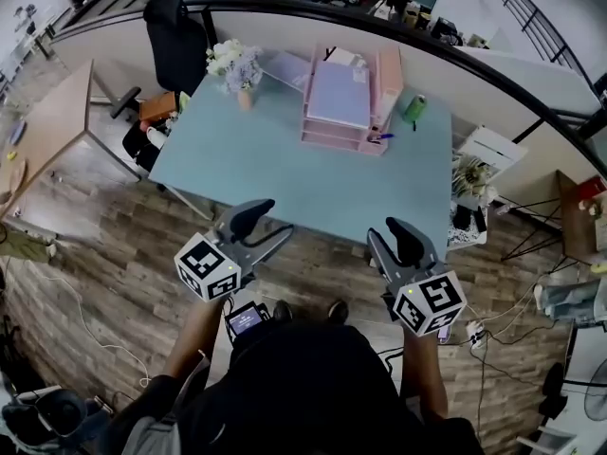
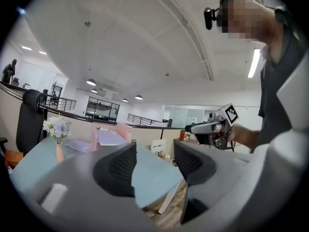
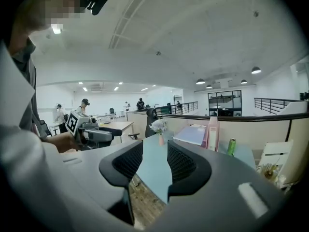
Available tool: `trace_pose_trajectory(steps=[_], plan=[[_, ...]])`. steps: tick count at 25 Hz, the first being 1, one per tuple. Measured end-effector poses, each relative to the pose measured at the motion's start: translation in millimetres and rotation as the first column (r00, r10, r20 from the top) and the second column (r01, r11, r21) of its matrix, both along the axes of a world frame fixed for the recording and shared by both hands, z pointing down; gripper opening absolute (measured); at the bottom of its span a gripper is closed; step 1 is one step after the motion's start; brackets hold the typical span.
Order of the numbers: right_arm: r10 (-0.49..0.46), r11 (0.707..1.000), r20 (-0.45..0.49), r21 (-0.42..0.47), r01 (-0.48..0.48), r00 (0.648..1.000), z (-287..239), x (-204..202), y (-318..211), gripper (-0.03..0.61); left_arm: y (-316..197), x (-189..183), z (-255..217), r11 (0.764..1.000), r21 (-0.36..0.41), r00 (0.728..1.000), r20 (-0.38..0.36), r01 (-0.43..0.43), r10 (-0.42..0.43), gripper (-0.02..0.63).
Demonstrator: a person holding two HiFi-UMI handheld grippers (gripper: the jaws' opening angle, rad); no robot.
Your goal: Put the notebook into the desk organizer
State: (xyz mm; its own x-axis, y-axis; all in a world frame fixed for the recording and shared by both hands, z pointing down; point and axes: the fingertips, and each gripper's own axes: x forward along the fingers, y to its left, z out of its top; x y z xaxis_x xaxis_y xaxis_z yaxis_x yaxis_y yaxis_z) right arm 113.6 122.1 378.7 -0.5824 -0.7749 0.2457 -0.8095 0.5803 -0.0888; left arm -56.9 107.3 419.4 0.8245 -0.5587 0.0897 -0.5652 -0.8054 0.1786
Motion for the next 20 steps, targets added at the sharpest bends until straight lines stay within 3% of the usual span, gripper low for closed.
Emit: trace_pose_trajectory(steps=[6,12,20], plan=[[0.025,1.0,0.059,-0.007,-0.024,0.998,-3.7,-16.8,-7.0,0.147,-4.2,-18.7,1.6,1.0,0.003,1.0,-0.017,-0.01,0.01,0.264],[0.027,1.0,0.046,-0.007,-0.027,0.999,-5.9,-22.3,-15.3,0.147,-8.3,-25.8,2.8,1.0,0.009,1.0,-0.023,-0.006,0.006,0.264],[-0.017,1.0,0.074,-0.01,0.018,0.997,-3.0,-7.7,-47.0,0.147,-23.9,-18.2,2.0,0.998,0.003,0.998,-0.002,0.059,-0.059,0.264]])
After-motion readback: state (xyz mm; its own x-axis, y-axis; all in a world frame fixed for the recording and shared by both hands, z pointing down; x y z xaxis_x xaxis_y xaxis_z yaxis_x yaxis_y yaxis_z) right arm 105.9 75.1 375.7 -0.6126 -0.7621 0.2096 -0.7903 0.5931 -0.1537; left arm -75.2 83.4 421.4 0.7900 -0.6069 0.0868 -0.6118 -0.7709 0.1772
